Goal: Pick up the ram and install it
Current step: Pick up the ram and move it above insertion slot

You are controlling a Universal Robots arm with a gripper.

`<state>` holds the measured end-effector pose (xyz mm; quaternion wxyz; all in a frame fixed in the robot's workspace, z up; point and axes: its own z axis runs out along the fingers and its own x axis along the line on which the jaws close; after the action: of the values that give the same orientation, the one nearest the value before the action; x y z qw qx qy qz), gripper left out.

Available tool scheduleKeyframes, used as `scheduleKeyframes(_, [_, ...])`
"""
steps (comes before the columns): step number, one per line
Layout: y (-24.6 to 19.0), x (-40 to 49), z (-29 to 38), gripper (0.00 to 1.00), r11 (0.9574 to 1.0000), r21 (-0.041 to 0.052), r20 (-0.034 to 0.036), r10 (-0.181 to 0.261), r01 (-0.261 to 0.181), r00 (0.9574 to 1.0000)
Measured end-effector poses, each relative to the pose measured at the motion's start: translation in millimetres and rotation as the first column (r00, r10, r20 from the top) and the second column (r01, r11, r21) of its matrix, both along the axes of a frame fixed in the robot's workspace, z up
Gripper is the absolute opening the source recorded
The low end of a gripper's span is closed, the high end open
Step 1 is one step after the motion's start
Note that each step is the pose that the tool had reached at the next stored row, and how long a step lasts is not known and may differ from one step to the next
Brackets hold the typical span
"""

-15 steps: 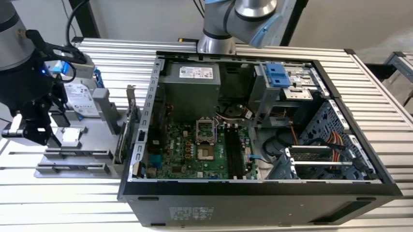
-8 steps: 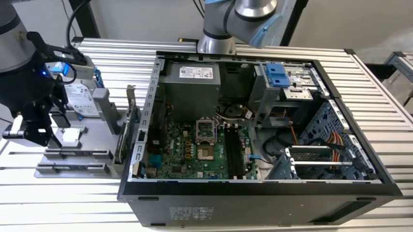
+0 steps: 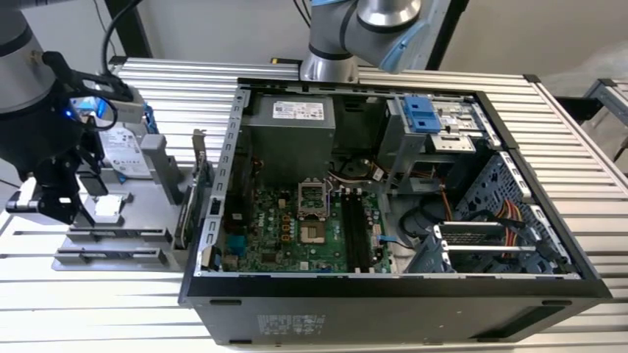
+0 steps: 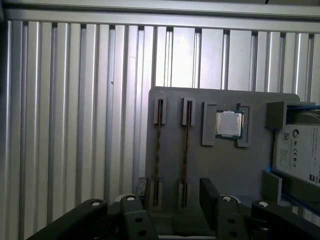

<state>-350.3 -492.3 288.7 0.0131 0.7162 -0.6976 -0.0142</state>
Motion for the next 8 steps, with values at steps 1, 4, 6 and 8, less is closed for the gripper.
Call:
scheduleKeyframes(1, [0.0,0.0,-0.4,1.00,1.0000,0.0000,0.0001,0.000,0.000,1.0000])
scheduleKeyframes(4, [0.0,0.0,-1.3,1.00,1.0000,-0.0001,0.0000,0.000,0.000,1.0000])
scheduleKeyframes(6, [0.0,0.0,-2.0,1.00,1.0000,0.0000,0.0000,0.000,0.000,1.0000])
scheduleKeyframes(8, [0.0,0.0,-2.7,1.00,1.0000,0.0000,0.0000,0.000,0.000,1.0000])
